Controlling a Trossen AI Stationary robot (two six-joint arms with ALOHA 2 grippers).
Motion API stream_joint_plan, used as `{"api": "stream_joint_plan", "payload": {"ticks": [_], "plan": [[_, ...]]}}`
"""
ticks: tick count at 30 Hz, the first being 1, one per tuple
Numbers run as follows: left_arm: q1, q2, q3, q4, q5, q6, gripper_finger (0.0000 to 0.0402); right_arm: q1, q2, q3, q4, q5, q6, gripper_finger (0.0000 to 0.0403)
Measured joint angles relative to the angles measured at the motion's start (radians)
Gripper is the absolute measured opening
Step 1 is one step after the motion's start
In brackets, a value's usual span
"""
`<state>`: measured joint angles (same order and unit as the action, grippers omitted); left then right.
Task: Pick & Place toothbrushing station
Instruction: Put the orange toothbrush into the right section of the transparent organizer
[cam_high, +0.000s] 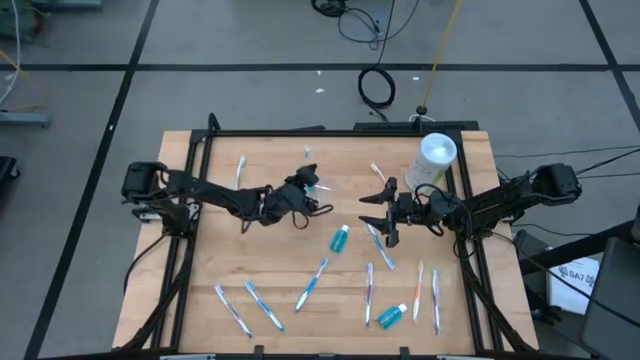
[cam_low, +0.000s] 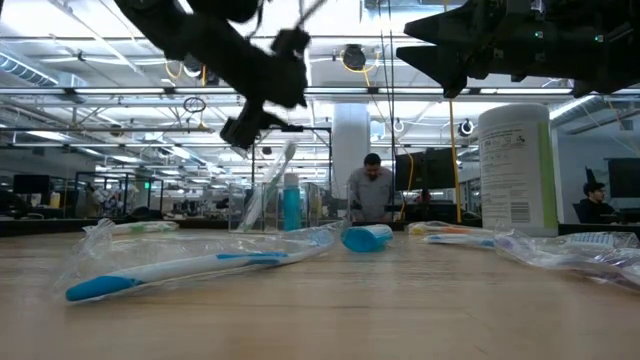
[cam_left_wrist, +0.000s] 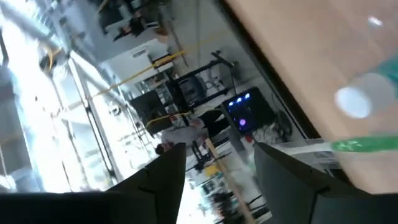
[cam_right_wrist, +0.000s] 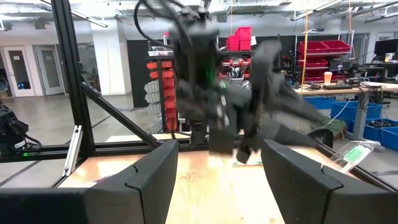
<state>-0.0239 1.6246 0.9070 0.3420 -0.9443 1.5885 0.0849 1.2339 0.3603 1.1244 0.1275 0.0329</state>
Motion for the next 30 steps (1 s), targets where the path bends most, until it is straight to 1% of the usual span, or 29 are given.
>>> {"api": "stream_joint_plan", "payload": {"ticks": [4,7,12,15,16,18,21,25,27,30], "plan": [[-0.016,-0.096,0.000,-0.021,0.003,-0.202,0.0193,0.000,0.000,0.000,-0.001,0.001,0.000,0.0226],[-0.024,-0.190,0.000,-0.106,0.026,-0.405,0.0193,-0.003,0.000,0.000,-0.005,0.001,-0.003,0.0226],[-0.023,-0.353,0.000,-0.357,0.126,-0.846,0.0193,-0.007,0.000,0.000,-0.029,0.010,0.005,0.0226],[-0.013,-0.446,0.000,-0.508,0.191,-1.105,0.0193,-0.002,0.000,0.000,-0.031,0.065,0.008,0.0226],[-0.008,-0.474,0.000,-0.554,0.216,-1.190,0.0193,0.003,0.000,0.006,-0.051,0.089,0.010,0.0226],[0.003,-0.537,-0.006,-0.639,0.276,-1.312,0.0193,0.019,0.000,0.039,-0.141,0.137,0.015,0.0226],[0.016,-0.649,-0.060,-0.659,0.323,-1.416,0.0193,0.051,0.003,0.143,-0.366,0.211,0.015,0.0226],[0.018,-0.794,-0.212,-0.584,0.326,-1.500,0.0193,0.097,0.055,0.301,-0.662,0.357,0.090,0.0226],[0.018,-0.860,-0.300,-0.532,0.341,-1.523,0.0193,0.111,0.093,0.361,-0.754,0.403,0.124,0.0226],[0.018,-0.933,-0.412,-0.423,0.375,-1.549,0.0193,0.116,0.165,0.438,-0.831,0.442,0.168,0.0226]]}}
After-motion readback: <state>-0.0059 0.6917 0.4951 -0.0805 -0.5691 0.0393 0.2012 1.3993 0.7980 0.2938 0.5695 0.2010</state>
